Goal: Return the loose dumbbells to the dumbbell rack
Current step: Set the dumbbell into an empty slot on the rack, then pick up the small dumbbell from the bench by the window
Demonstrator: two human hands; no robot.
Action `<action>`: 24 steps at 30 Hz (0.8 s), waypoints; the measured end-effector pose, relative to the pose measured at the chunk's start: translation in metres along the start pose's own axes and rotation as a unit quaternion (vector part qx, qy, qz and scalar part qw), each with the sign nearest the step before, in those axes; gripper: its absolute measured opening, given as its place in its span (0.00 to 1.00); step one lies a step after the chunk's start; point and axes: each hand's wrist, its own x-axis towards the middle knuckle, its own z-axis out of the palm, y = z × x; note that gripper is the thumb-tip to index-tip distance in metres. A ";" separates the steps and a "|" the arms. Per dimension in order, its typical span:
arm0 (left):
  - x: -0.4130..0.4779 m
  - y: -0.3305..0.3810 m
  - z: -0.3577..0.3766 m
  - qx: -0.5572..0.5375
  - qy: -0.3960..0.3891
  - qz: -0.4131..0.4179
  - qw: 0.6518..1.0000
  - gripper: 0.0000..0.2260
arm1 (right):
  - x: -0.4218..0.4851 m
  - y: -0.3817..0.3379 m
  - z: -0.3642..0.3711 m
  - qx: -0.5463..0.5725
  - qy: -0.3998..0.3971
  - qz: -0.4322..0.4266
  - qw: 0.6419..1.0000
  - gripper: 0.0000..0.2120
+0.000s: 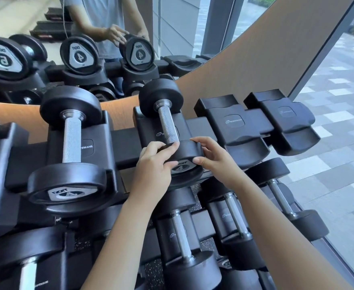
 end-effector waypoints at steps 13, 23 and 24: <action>-0.014 -0.007 0.003 -0.026 0.017 0.024 0.999 0.19 | -0.011 0.013 0.013 -0.054 0.073 -0.029 0.995 0.23; -0.076 0.005 -0.008 0.048 -0.013 0.028 0.998 0.15 | -0.099 -0.004 0.047 -0.318 0.154 -0.034 0.935 0.25; -0.085 0.008 -0.008 0.072 -0.013 0.036 0.997 0.15 | -0.107 -0.006 0.051 -0.338 0.162 -0.040 0.926 0.25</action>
